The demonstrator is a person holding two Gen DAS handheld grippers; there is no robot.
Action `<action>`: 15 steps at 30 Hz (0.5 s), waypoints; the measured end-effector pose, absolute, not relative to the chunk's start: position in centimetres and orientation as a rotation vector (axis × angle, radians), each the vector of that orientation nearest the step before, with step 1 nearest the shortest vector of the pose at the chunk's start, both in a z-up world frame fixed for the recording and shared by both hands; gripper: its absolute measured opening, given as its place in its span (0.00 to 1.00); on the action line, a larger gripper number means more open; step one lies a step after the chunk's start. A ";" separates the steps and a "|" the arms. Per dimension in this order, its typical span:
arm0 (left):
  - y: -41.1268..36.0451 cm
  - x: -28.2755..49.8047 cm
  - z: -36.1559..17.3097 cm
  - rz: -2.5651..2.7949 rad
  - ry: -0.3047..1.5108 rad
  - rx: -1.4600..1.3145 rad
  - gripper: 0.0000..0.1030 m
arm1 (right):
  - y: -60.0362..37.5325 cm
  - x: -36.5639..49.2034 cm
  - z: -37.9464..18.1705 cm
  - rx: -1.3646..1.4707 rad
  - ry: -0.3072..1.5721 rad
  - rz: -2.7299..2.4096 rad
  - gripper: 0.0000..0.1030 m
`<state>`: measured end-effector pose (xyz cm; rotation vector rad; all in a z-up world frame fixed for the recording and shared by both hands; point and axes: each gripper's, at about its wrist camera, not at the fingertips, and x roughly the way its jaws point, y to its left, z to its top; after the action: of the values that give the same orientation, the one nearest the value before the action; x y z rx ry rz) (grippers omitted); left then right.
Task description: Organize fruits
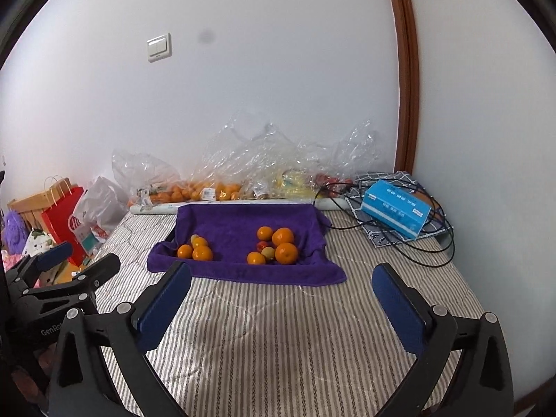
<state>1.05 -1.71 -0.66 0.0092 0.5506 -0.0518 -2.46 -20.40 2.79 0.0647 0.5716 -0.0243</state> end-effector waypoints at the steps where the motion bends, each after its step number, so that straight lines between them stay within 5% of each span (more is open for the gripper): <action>1: -1.7 1.1 -0.7 -0.052 0.552 0.008 0.94 | -20.4 -2.4 2.8 0.065 0.572 -0.025 0.99; 15: -1.8 0.9 -0.4 -0.044 0.556 0.012 0.94 | -20.3 -3.0 3.1 0.066 0.557 -0.026 0.99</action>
<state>0.91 -1.80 -0.44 0.0117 0.5559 -0.0445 -3.02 -20.30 3.13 0.0661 0.5568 -0.0259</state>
